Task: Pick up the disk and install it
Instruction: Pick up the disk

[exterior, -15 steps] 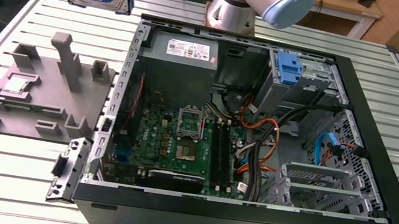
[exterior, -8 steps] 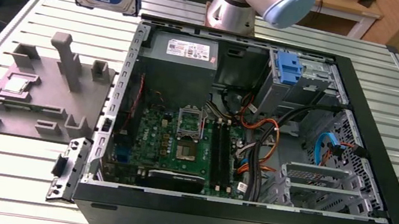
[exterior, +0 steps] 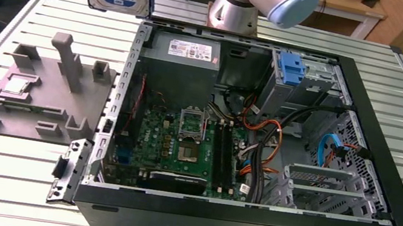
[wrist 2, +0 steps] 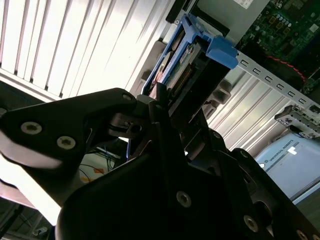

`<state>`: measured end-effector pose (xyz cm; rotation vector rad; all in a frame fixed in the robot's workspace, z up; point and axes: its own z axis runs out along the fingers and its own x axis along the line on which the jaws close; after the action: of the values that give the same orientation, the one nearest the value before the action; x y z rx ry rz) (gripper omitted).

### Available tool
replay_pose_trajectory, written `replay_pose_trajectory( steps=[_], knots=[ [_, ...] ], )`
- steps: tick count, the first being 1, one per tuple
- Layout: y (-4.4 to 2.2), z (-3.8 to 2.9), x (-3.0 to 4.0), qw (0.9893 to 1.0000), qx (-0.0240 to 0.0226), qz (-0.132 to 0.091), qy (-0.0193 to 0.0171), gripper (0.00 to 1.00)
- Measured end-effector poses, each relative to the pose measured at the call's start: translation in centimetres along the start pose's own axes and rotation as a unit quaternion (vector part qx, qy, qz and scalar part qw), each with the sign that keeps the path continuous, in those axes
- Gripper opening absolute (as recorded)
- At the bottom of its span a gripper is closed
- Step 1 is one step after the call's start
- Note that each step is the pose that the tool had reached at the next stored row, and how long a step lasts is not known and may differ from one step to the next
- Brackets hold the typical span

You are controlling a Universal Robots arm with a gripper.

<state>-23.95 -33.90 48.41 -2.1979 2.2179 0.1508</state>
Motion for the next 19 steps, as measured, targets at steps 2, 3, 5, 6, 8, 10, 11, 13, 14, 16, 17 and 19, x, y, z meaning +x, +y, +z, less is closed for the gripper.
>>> replay_pose_trajectory(
  steps=[2, 3, 5, 6, 8, 10, 11, 13, 14, 16, 17, 19],
  knots=[
    [-0.49, -0.03, 0.00, 1.0000, 0.0000, 0.000, 0.0000, 0.35],
    [-0.76, -0.04, -0.01, 1.0000, 0.0000, 0.000, 0.0000, 0.35],
    [-1.29, -0.07, -0.01, 1.0000, 0.0000, 0.000, 0.0000, 0.35],
    [-1.57, -0.08, -0.02, 1.0000, -0.0001, 0.000, 0.0000, 0.35],
    [-2.16, -0.11, -0.02, 1.0000, -0.0001, 0.000, 0.0000, 0.35],
    [-2.80, -0.13, -0.03, 1.0000, -0.0001, 0.000, 0.0000, 0.35],
    [-3.11, -0.14, -0.03, 1.0000, -0.0002, 0.000, 0.0000, 0.35],
    [-3.77, -0.17, -0.04, 1.0000, -0.0004, 0.000, 0.0000, 0.35],
    [-4.11, -0.18, -0.04, 1.0000, -0.0004, 0.000, 0.0000, 0.35],
    [-4.82, -0.21, -0.05, 1.0000, -0.0006, 0.000, 0.0000, 0.35],
    [-5.13, -0.22, -0.05, 1.0000, -0.0007, 0.000, 0.0000, 0.35],
    [-5.77, -0.25, -0.06, 1.0000, -0.0009, 0.000, 0.0001, 0.35]
  ],
)
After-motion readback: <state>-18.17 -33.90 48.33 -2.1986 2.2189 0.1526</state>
